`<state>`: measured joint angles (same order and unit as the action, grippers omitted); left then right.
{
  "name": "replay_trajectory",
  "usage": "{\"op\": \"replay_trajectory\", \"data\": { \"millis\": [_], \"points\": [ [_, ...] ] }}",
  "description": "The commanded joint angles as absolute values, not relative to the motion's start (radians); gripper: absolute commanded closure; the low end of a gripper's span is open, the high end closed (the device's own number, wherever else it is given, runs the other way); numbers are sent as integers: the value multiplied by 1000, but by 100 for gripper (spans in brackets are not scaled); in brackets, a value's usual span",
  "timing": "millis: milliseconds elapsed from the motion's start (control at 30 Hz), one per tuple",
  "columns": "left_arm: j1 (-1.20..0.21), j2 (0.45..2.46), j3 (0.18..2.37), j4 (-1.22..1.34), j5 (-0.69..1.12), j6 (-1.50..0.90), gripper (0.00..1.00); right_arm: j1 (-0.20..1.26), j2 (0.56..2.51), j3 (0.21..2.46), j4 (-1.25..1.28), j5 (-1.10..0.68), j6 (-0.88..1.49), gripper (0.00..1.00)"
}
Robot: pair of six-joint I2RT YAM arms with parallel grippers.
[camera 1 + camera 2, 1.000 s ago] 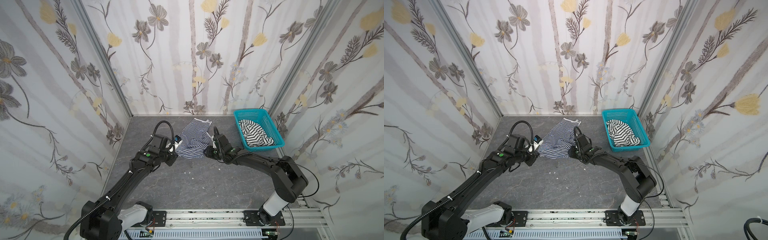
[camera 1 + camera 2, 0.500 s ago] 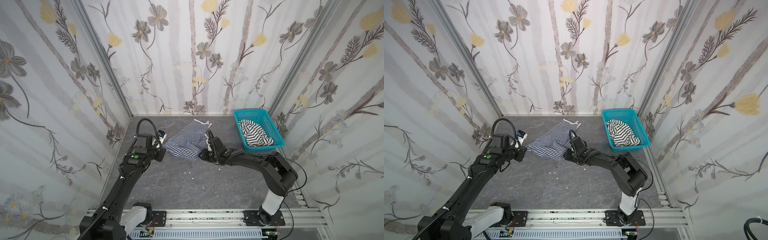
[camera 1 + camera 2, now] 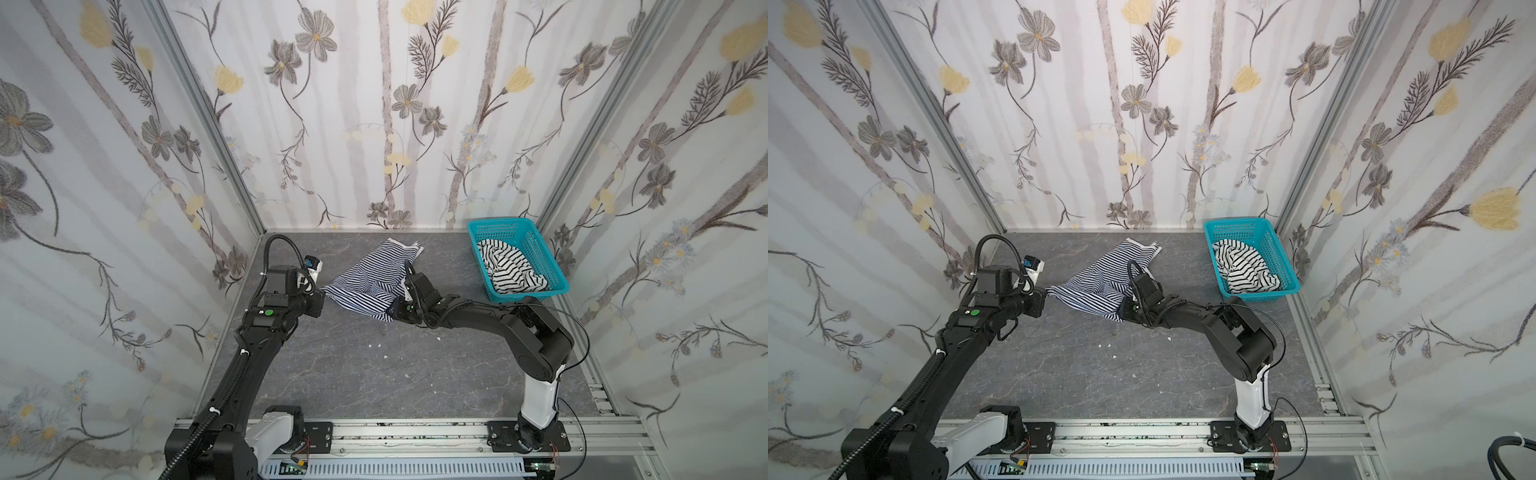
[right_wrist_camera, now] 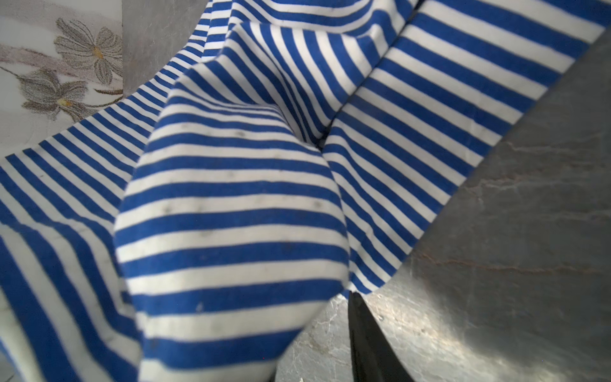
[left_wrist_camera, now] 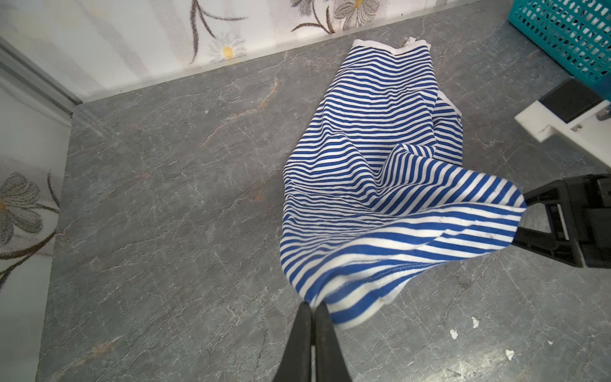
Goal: Fold and stack tank tops
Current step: Smooth out the tank top at the center of the table.
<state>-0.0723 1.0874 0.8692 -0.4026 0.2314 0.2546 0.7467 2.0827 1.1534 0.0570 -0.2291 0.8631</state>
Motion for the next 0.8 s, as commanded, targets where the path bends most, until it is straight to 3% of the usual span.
{"op": "replay_trajectory", "data": {
  "millis": [0,467,767],
  "points": [
    [-55,1091,870,-340,209,223,100,747,2098,1186,60,-209,864,63],
    [31,1141,830,-271,158,192,100,756,2155,1229,18,-204,834,63],
    [49,1149,877,-264,230,180,100,721,2229,1333,-206,-88,806,62]
  ]
}}
